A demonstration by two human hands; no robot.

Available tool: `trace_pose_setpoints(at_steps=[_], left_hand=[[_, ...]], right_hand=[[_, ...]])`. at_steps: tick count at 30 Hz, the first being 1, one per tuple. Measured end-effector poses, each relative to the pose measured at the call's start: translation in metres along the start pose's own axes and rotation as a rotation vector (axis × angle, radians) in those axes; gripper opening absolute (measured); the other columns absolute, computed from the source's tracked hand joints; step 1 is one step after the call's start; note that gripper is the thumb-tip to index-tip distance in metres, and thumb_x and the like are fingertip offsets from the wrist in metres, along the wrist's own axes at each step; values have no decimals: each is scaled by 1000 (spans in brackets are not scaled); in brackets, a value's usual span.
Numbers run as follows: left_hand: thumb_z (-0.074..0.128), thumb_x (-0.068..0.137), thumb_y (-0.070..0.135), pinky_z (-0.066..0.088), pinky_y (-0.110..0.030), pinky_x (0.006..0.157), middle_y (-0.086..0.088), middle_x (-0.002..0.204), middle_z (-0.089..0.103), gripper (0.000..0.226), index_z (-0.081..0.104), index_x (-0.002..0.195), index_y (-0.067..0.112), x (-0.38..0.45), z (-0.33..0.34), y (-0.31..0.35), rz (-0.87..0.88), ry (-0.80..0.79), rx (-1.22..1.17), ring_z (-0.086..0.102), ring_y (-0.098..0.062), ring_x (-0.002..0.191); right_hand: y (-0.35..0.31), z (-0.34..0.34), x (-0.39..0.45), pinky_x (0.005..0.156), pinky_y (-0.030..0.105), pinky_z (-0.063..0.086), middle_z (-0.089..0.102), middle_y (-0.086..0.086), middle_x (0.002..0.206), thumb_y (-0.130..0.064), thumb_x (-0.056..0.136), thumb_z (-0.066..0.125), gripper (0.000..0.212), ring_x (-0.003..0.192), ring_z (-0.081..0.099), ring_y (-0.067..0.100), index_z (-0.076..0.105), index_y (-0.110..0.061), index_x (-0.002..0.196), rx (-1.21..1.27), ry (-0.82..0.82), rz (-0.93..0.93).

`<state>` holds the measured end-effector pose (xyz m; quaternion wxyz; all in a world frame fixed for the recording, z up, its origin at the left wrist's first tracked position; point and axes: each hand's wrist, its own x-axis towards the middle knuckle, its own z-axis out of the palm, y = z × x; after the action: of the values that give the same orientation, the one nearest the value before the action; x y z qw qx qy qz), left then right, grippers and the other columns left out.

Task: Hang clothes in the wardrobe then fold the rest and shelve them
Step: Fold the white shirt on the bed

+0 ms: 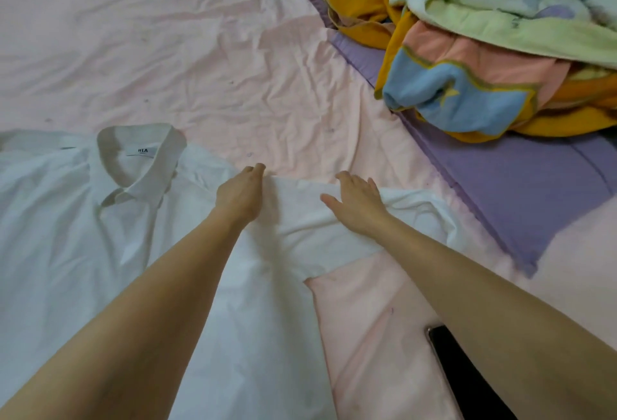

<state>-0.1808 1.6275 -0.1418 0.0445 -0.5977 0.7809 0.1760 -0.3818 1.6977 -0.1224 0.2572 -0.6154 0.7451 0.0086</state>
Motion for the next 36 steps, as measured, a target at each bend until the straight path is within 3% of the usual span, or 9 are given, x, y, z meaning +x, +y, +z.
trace_pose_setpoints(at_steps=[6,9,13,17,22,26,29,32,36], left_hand=[[56,91,21,43,-34,72,-4,110,61,20,63,109,15,9,-2,-12,105,-63,217,59,-28,104],[58,93,31,34,-32,65,-4,103,59,19,59,101,13,8,-7,-5,116,111,121,60,-29,94],[57,94,25,45,-38,65,-6,140,41,33,47,121,10,2,4,6,218,283,-232,58,-31,96],[47,96,6,48,-38,83,-9,159,17,54,31,147,10,-7,15,2,144,401,-198,37,-33,132],[30,103,36,6,-52,117,-4,162,0,61,4,154,17,-1,35,-19,36,-138,141,1,-30,148],[34,102,27,6,-52,118,-12,161,-3,62,4,154,13,0,29,-11,-46,-8,170,1,-37,147],[31,101,35,9,-46,119,-13,161,9,60,15,153,11,-34,35,12,259,148,49,9,-33,148],[27,100,45,7,-47,119,-6,162,0,65,6,154,17,-86,55,25,389,-140,218,2,-29,149],[38,100,39,8,-45,120,-10,161,-6,71,-2,153,14,-102,54,50,194,-218,236,-4,-33,148]], right_hand=[[1,22,17,83,34,38,58,13,122,-32,96,45,32,110,54,33,49,-11,120,-47,-73,68],[10,18,4,72,30,38,63,13,112,-24,96,45,23,101,59,33,57,-7,107,-30,-20,135],[18,12,-21,84,37,37,59,8,112,-5,88,48,29,105,55,30,50,-12,116,-170,257,282],[27,39,-27,108,47,29,48,19,134,2,75,58,54,127,42,36,48,-6,128,-179,597,36],[27,87,-52,112,43,29,57,16,132,-16,78,56,40,122,55,32,63,-10,117,-337,363,-499],[31,87,-66,110,42,29,55,18,134,-16,81,50,42,127,49,33,62,-6,120,-253,408,-388],[38,93,-87,107,41,35,60,13,124,-13,81,49,34,118,55,33,64,-10,112,-187,379,-418],[49,100,-97,110,44,36,57,14,133,-16,81,56,40,125,53,33,63,-10,120,-147,172,-436],[54,61,-125,84,34,40,59,11,98,-17,83,64,18,92,56,28,59,-6,96,234,662,-26]])
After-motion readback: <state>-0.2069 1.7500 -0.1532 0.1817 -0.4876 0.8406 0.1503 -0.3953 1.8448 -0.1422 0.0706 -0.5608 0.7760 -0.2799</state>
